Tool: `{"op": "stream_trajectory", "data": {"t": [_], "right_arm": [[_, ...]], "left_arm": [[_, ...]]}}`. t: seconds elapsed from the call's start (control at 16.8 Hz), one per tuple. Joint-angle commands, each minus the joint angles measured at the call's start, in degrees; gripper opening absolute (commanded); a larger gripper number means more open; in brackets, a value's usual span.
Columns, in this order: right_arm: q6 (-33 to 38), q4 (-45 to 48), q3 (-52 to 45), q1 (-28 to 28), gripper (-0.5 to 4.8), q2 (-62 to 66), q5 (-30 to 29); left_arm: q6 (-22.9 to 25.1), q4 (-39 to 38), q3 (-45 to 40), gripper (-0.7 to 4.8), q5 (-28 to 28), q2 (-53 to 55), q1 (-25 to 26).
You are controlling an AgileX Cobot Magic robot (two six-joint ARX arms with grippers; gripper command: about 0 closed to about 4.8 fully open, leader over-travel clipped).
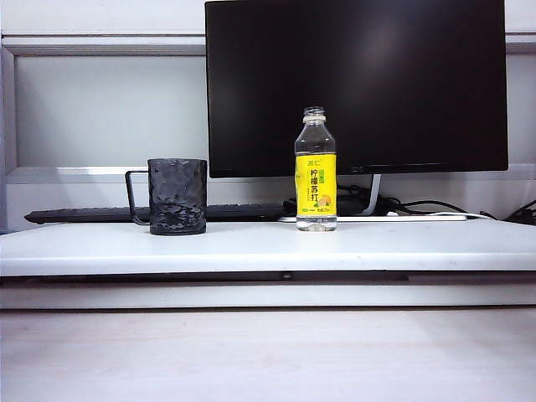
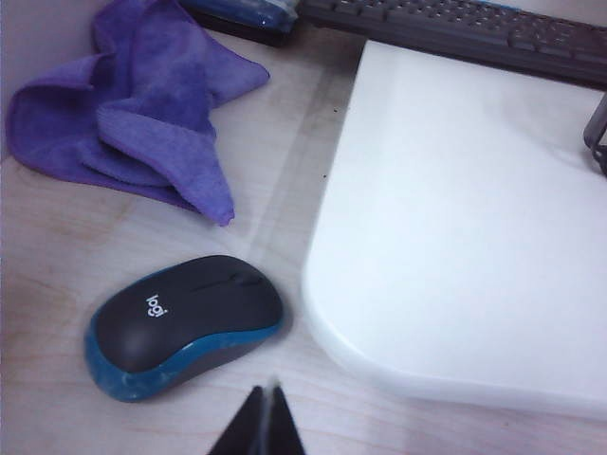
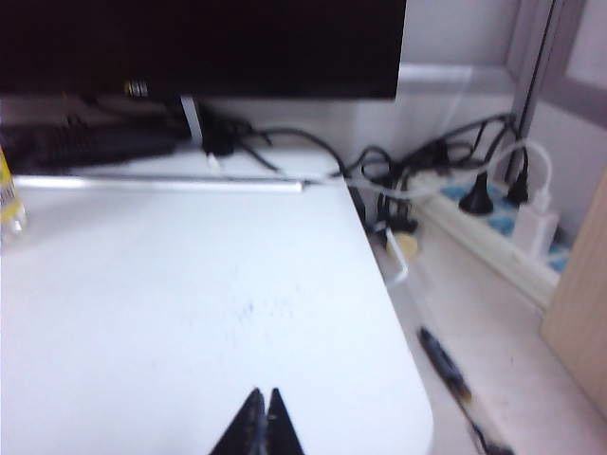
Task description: Carefully pick up the bottle and pour some water from the bottle into the cup.
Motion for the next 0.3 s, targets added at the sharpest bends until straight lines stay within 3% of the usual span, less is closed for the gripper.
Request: {"op": "stream_trajectory", "data": {"t": [0.06, 0.3], "right_arm": [[0.0, -1.1, -0.2, 0.1, 0.1, 0.0, -0.5], [0.0, -1.2, -0.2, 0.1, 0.1, 0.0, -3.8]], "left_arm": [[0.1, 0.1, -0.2, -0.04, 0.1, 0.0, 0.1], [0.1, 0.1, -0.2, -0.04, 0.1, 0.0, 0.1]]}}
